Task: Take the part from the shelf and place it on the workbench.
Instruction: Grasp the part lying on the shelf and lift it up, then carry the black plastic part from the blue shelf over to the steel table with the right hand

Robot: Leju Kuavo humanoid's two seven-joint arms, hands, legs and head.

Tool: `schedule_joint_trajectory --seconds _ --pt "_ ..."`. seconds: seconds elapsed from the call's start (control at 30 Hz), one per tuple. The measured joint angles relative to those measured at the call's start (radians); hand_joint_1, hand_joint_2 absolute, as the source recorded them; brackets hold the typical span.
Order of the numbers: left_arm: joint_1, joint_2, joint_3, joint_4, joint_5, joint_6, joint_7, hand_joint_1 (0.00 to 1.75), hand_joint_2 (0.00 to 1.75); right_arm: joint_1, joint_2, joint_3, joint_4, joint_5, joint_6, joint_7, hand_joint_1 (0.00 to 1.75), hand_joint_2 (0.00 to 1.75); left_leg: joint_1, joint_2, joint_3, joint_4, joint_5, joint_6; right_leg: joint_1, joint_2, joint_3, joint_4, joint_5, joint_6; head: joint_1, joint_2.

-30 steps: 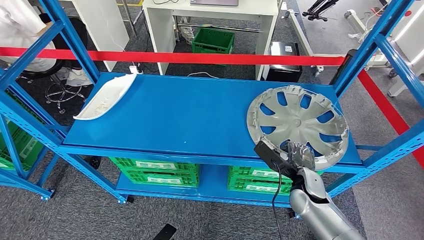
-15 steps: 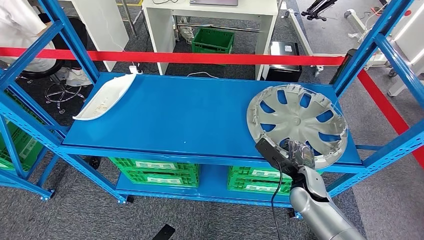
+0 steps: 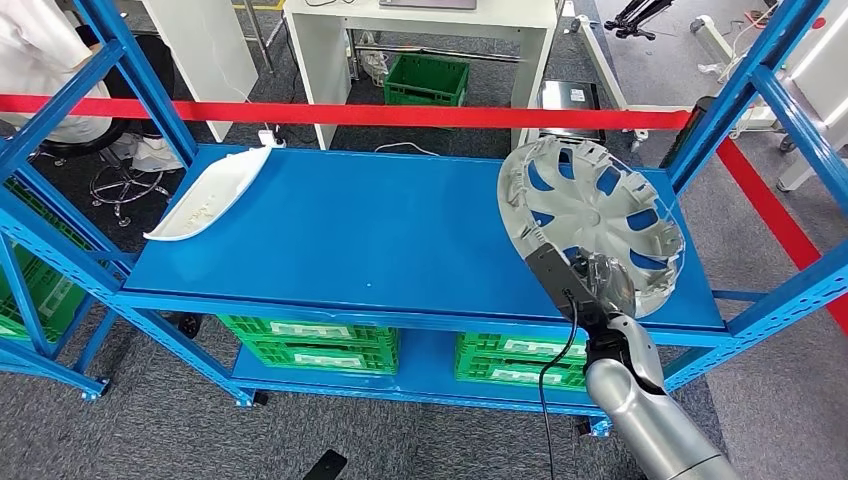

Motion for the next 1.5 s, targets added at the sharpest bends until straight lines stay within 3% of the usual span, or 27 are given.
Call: schedule_joint_trajectory --seconds 0.2,0.33,0.7,1.07,1.5 --pt "0.001 0.0 0.0 -0.001 0.001 0.003 0.0 0.0 0.0 0.013 -0.007 -0.014 -0.051 -0.006 -0.002 -0.004 1.75 1.75 0.0 0.0 -0.001 -0.001 0.0 0.0 0.0 0.0 -0.001 0.0 0.0 -0.001 0.0 0.0" --pt "0.002 0.001 0.0 -0.002 0.004 0.011 -0.006 0.0 1.75 0.026 -0.01 -0.028 -0.099 -0.058 -0.016 -0.051 1.75 1.75 0.0 0.0 -0.001 -0.001 0.0 -0.001 0.0 0.0 -0.002 0.0 -0.001 -0.001 0.0 0.0" --pt "0.008 0.008 -0.007 -0.007 0.011 0.028 -0.021 0.0 1.75 0.072 -0.019 -0.048 -0.397 -0.245 -0.016 -0.176 1.75 1.75 0.0 0.0 -0.003 -0.003 -0.001 -0.001 0.0 0.0 -0.005 0.0 -0.002 -0.003 0.0 0.0" --pt "0.011 0.015 -0.025 -0.008 0.038 0.029 -0.047 0.0 1.75 0.088 -0.027 -0.017 -0.694 -0.274 -0.002 -0.275 1.75 1.75 0.0 0.0 -0.003 -0.004 -0.001 -0.002 0.0 -0.001 -0.005 0.0 -0.003 -0.004 0.0 0.0" --pt "0.01 0.017 -0.03 -0.008 0.059 0.031 -0.061 0.0 1.75 0.088 -0.032 0.034 -0.895 -0.337 0.036 -0.342 1.75 1.75 0.0 0.0 -0.003 -0.004 -0.001 -0.002 0.0 -0.001 -0.005 0.0 -0.003 -0.004 0.0 0.0"
